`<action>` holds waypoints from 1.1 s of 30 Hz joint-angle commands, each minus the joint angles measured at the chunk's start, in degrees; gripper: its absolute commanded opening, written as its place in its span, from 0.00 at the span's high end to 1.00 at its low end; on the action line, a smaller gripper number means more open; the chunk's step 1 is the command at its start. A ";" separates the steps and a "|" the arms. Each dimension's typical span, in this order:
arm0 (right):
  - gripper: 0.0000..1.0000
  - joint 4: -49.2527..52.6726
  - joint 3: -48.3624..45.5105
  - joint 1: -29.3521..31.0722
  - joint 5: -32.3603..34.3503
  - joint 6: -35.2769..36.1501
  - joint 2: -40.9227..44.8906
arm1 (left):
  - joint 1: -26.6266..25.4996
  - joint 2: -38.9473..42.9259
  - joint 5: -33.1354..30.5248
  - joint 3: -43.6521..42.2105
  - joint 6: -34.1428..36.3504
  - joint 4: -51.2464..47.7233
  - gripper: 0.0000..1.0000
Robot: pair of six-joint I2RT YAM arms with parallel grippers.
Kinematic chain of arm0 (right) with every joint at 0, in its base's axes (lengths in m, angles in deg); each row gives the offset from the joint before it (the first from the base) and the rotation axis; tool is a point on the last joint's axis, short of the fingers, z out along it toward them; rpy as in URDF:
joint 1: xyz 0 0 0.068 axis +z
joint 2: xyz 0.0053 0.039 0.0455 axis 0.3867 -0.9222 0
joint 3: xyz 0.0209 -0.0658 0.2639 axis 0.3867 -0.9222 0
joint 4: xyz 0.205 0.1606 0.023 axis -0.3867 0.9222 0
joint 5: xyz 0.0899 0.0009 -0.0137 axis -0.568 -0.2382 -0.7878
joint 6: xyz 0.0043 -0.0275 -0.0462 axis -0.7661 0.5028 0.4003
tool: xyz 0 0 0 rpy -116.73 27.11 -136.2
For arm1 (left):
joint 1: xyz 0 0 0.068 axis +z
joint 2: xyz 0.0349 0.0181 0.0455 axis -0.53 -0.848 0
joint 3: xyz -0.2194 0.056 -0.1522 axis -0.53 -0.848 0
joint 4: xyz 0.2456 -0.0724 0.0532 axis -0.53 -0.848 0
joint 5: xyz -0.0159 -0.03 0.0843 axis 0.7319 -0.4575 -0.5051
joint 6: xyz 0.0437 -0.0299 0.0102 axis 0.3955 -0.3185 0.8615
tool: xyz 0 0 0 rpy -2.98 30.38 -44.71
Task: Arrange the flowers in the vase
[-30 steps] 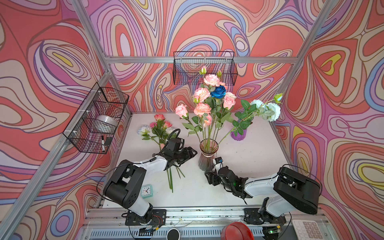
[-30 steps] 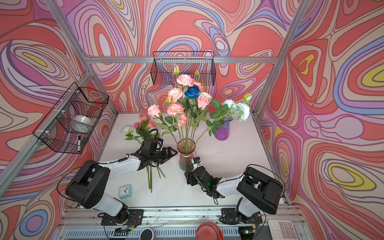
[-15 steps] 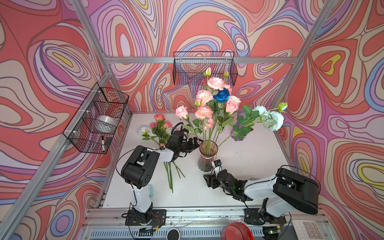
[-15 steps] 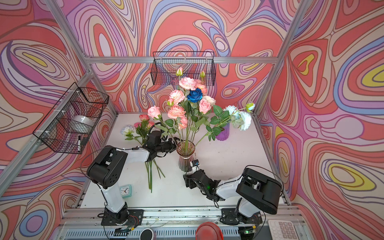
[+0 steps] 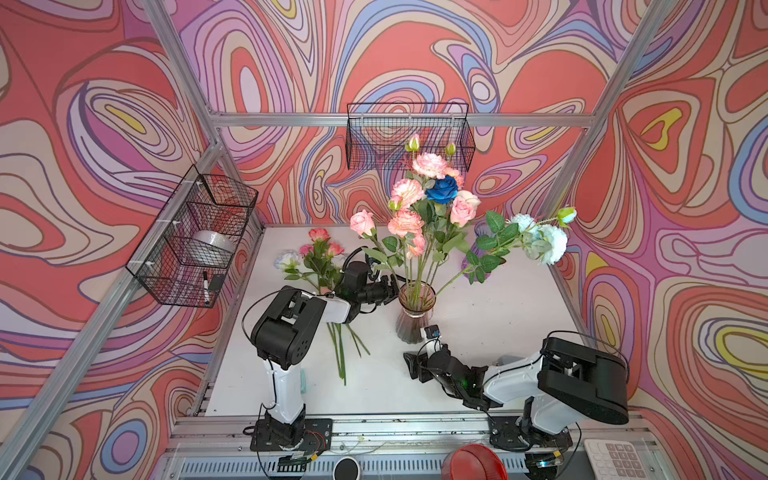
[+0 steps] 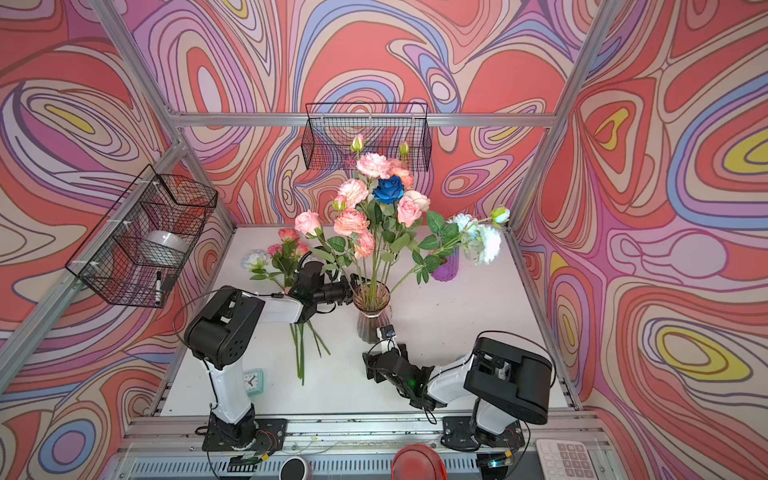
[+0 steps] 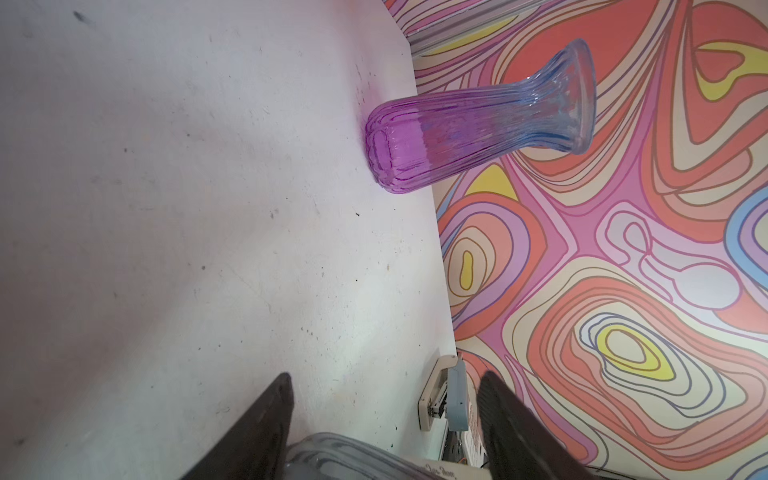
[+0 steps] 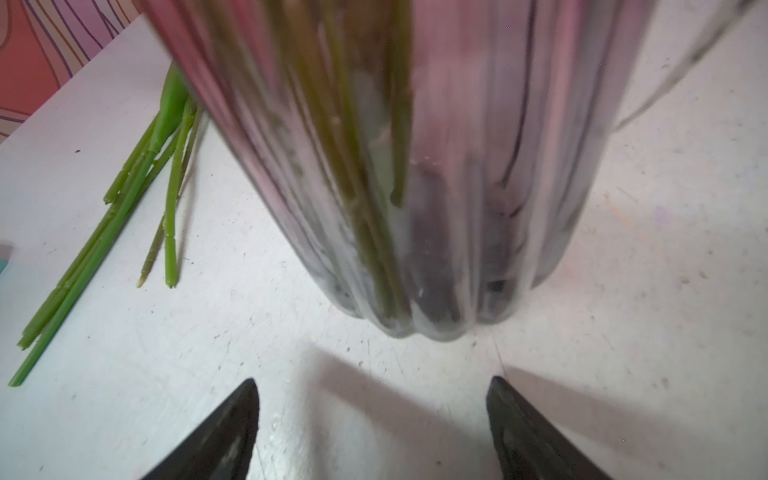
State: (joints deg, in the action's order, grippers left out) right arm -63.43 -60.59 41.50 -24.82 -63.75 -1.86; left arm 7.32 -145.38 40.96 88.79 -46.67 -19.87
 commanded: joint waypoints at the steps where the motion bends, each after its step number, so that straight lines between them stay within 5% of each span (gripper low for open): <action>1: 0.13 5.81 -0.81 0.59 2.40 -2.44 -2.81 | 0.23 1.62 0.31 -0.67 1.01 0.38 0.28; 33: 0.14 2.67 3.38 4.42 10.42 -2.24 -16.26 | 0.16 2.80 0.93 -3.00 0.41 2.82 0.29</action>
State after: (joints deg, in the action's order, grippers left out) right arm -69.57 -55.61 45.89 -8.29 -63.70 -14.23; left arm 7.32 -144.04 41.35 85.86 -46.30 -19.45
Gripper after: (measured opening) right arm 0.861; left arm 0.705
